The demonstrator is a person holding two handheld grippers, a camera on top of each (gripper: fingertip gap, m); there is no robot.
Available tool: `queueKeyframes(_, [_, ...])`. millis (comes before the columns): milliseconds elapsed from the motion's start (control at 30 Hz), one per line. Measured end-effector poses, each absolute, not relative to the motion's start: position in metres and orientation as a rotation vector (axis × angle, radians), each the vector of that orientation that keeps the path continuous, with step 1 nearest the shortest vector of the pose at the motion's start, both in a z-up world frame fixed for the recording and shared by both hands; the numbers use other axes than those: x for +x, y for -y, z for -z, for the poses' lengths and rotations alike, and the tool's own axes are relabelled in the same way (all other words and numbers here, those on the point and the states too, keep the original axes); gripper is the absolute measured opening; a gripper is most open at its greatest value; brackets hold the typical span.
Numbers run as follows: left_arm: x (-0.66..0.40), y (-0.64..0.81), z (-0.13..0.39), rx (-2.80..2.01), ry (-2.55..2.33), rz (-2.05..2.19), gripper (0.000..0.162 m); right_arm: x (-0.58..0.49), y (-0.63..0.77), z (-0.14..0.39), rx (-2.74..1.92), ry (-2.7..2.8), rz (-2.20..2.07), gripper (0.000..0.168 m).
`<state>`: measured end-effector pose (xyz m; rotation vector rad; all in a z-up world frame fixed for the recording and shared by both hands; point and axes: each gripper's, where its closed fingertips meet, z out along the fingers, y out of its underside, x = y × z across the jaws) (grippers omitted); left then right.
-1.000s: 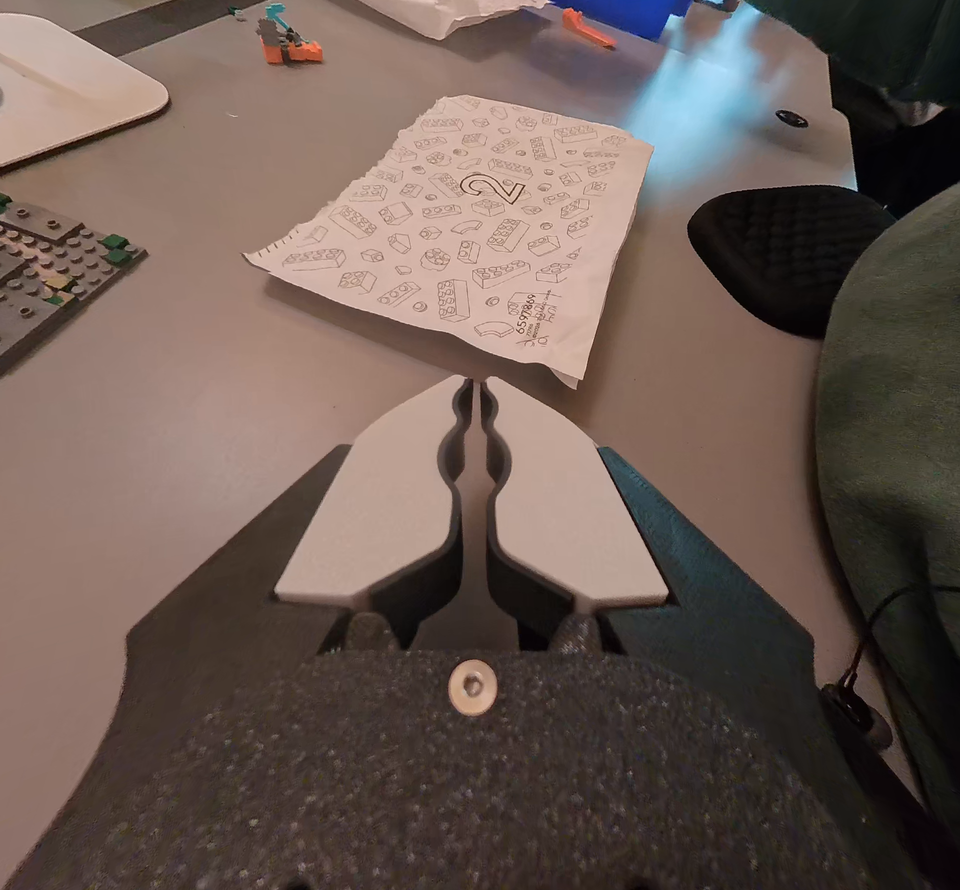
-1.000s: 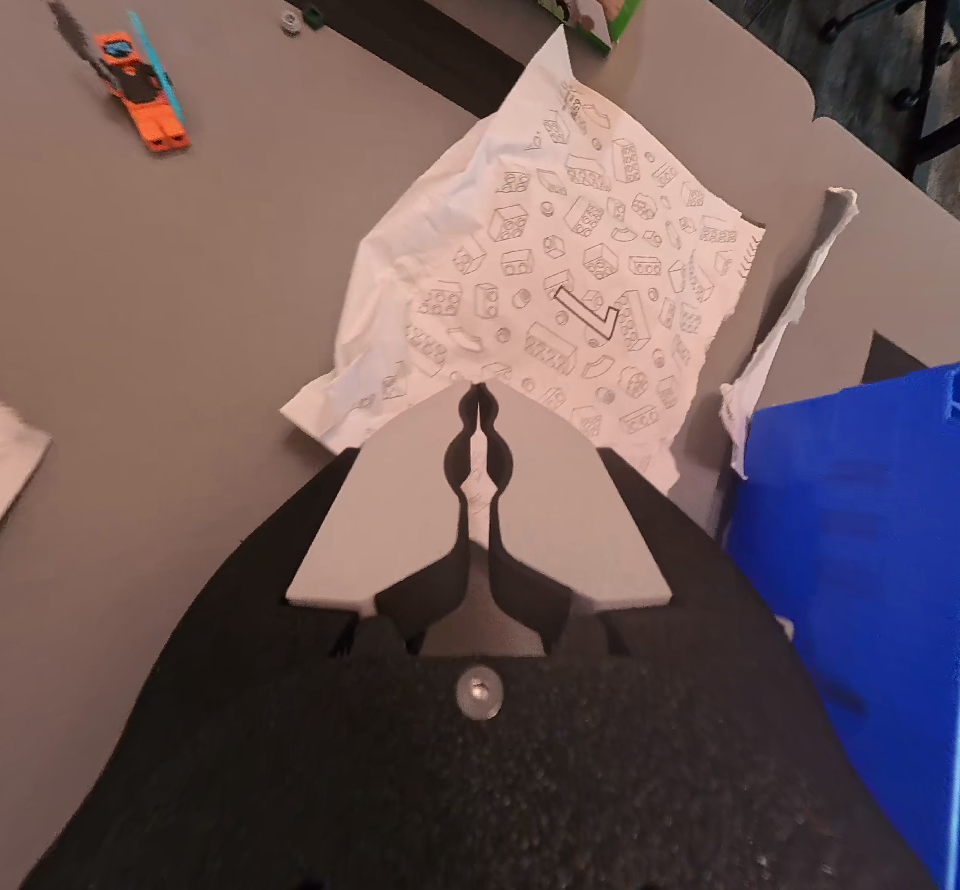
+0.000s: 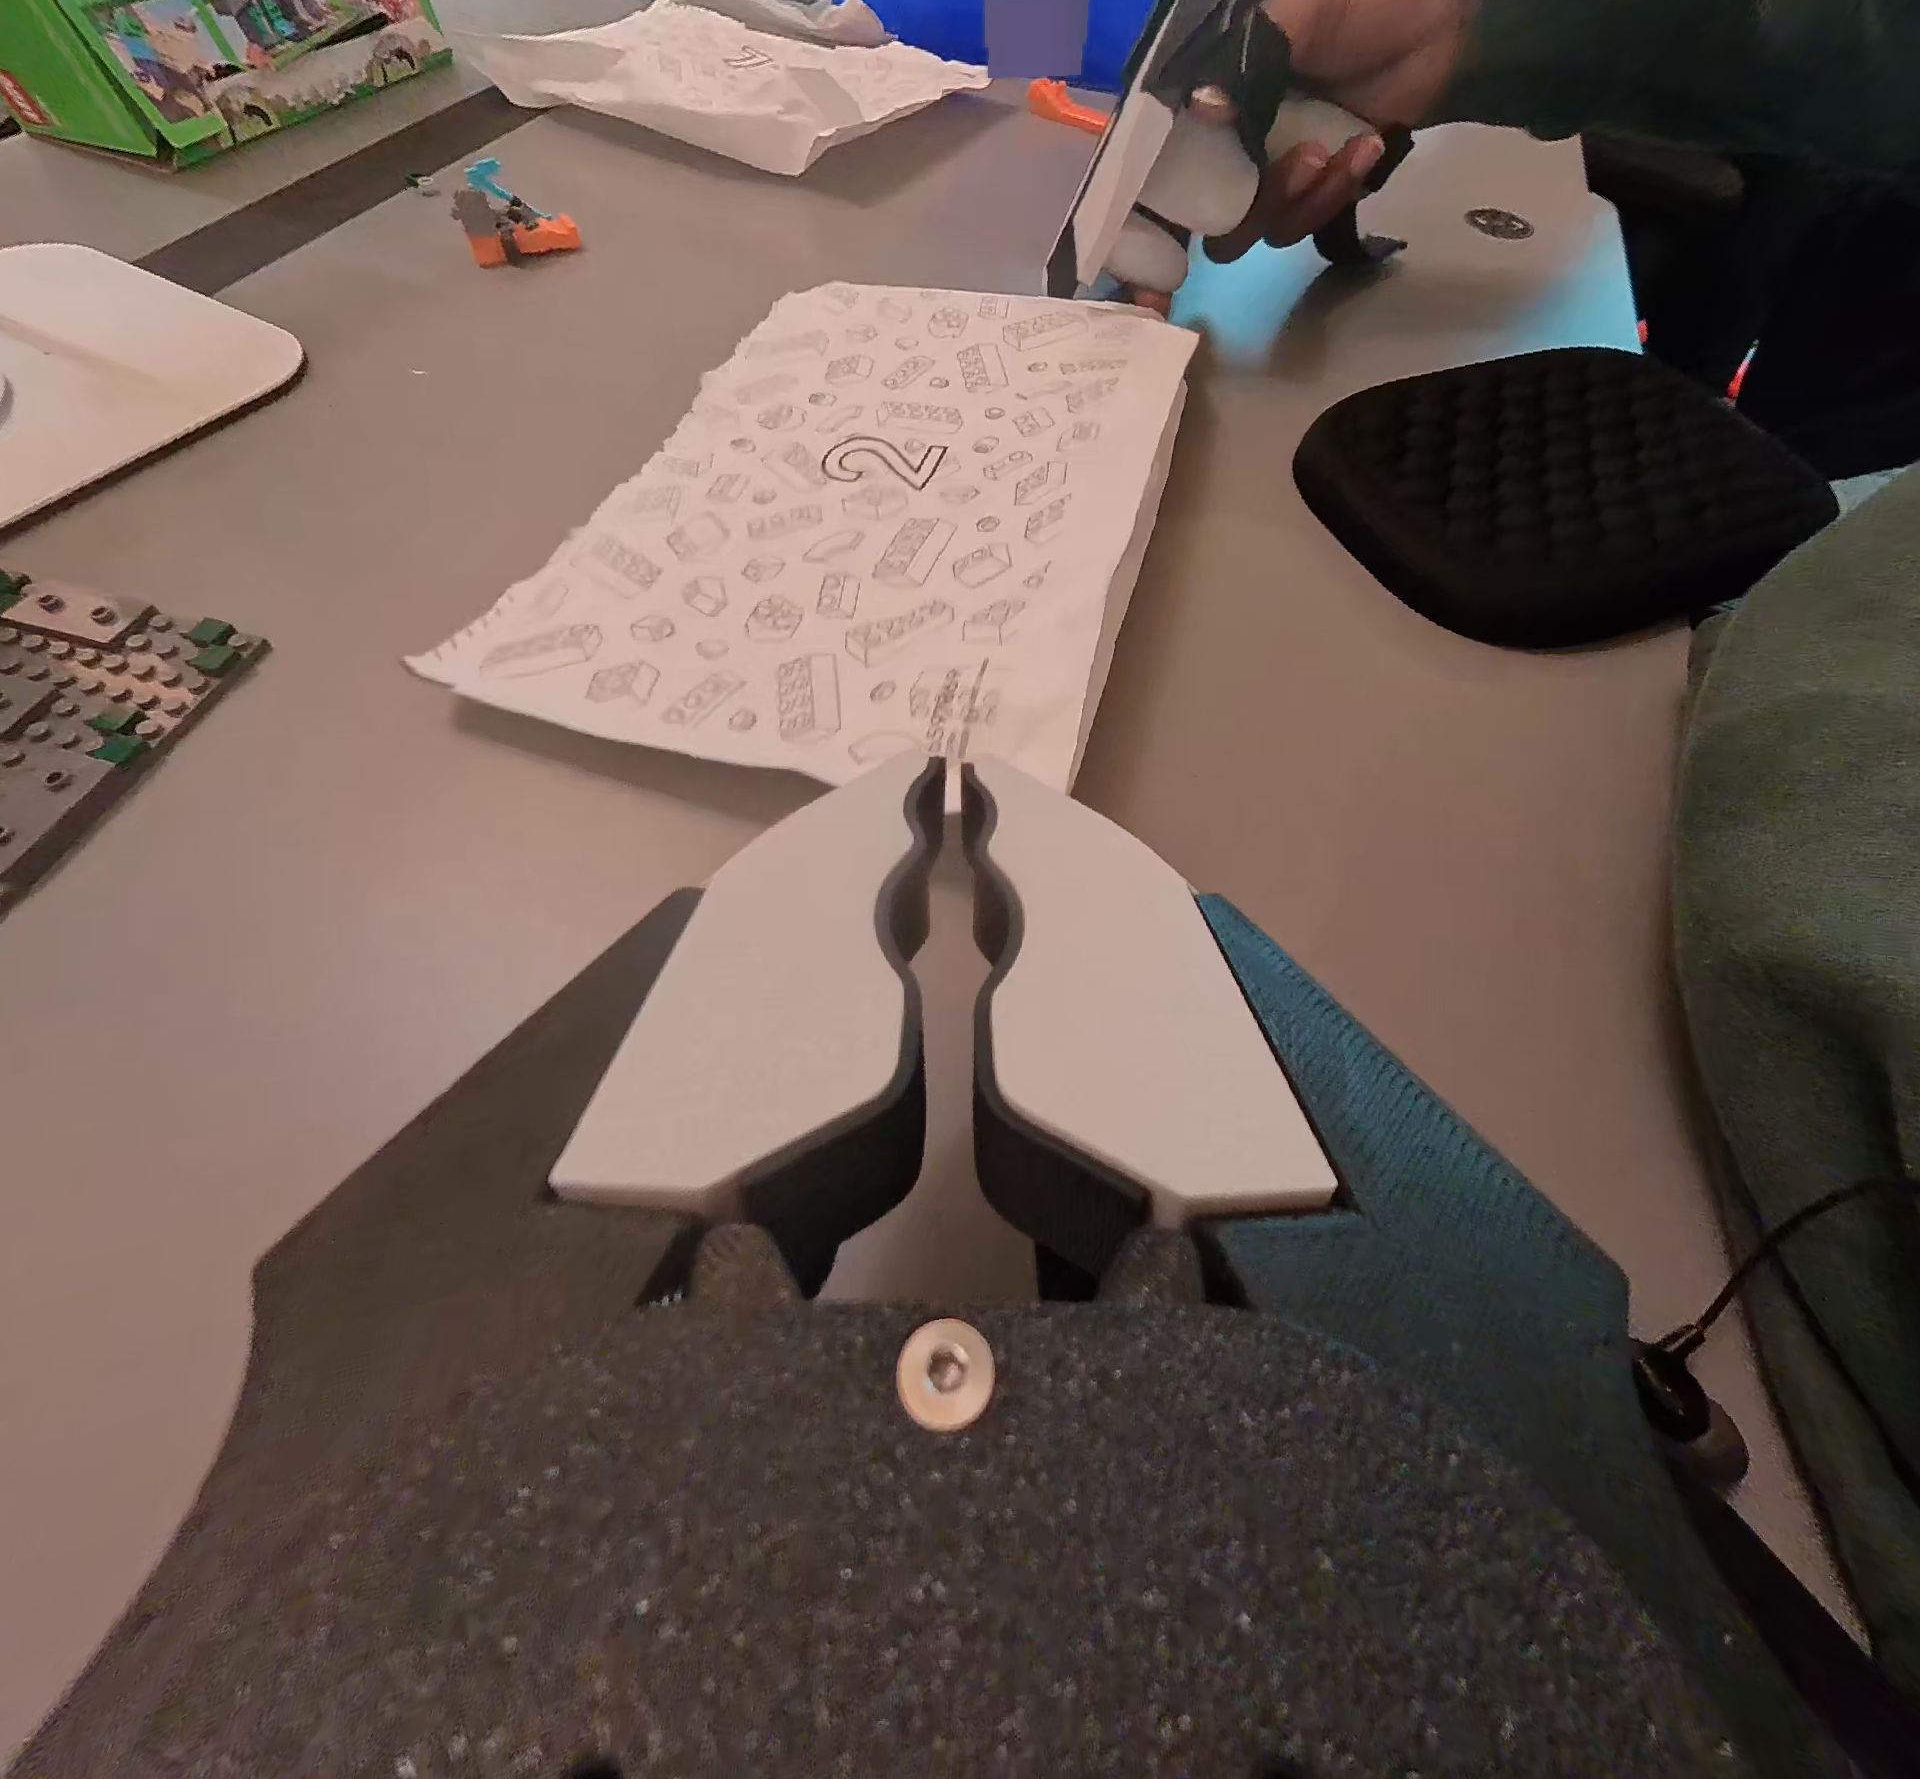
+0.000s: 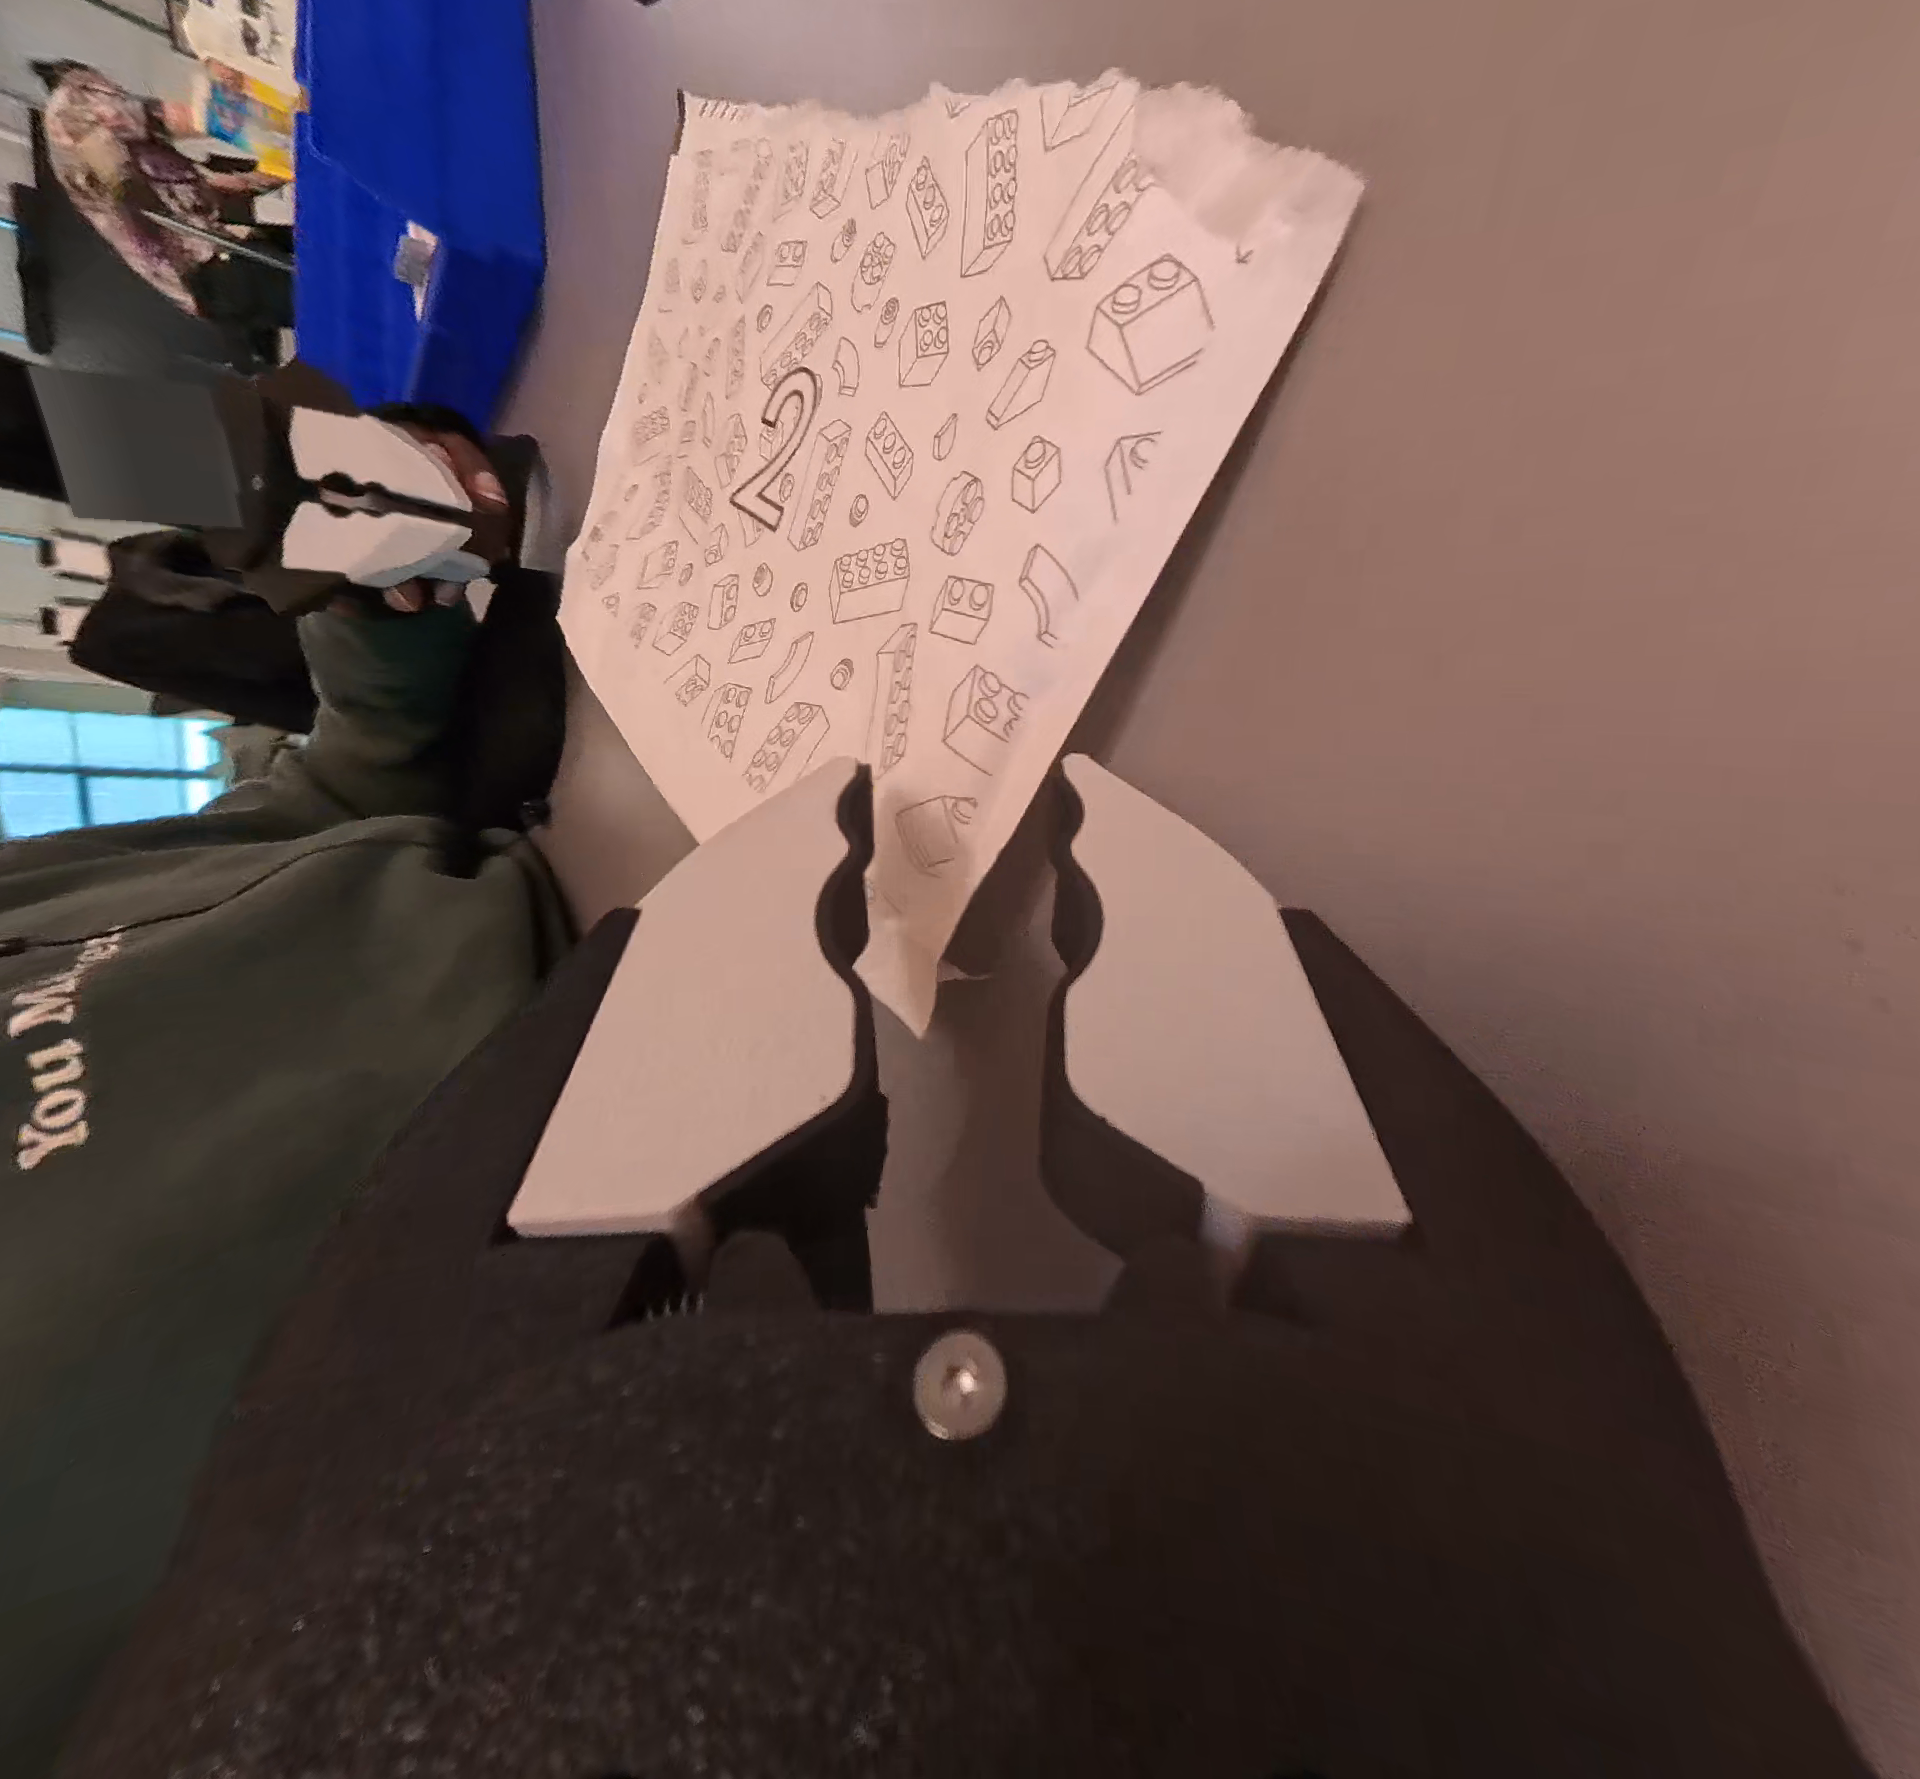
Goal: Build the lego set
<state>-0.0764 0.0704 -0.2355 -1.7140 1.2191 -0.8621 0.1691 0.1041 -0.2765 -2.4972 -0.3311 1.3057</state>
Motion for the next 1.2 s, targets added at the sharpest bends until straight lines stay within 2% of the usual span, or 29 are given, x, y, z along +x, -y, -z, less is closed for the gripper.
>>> queueKeyframes(167, [-0.077,-0.073,0.236,-1.73,-1.202,0.867,0.002,0.148,-0.106,0.276,-2.461,0.361,-1.389,0.002])
queueKeyframes(367, [-0.08,-0.08,0.228,-1.724,-1.118,0.89,0.005,0.138,-0.111,0.247,-2.196,0.382,-1.381,0.0])
queueKeyframes(533, [-0.091,-0.106,0.203,-1.708,-0.863,0.956,0.029,0.142,-0.106,0.214,-1.932,0.426,-1.316,0.0])
queueKeyframes(667, [-0.094,-0.125,0.192,-1.709,-0.744,1.021,0.059,0.145,-0.089,0.194,-1.754,0.535,-1.299,0.0])
queueKeyframes(900, [-0.057,-0.152,0.22,-1.792,-0.84,1.157,0.079,0.145,-0.058,0.181,-1.588,0.764,-1.261,0.0])
queueKeyframes(967, [-0.046,-0.154,0.228,-1.788,-0.903,1.207,0.073,0.145,-0.05,0.182,-1.57,0.81,-1.259,0.0])
queueKeyframes(1000, [-0.04,-0.15,0.229,-1.775,-0.938,1.259,0.064,0.146,-0.047,0.183,-1.565,0.825,-1.26,0.0])
queueKeyframes(1100, [-0.03,-0.141,0.222,-1.713,-1.016,1.282,0.001,0.149,-0.043,0.187,-1.581,0.849,-1.238,0.0])
queueKeyframes(1200, [-0.027,-0.132,0.214,-1.682,-1.1,1.271,0.0,0.154,-0.044,0.189,-1.614,0.841,-1.199,0.0])
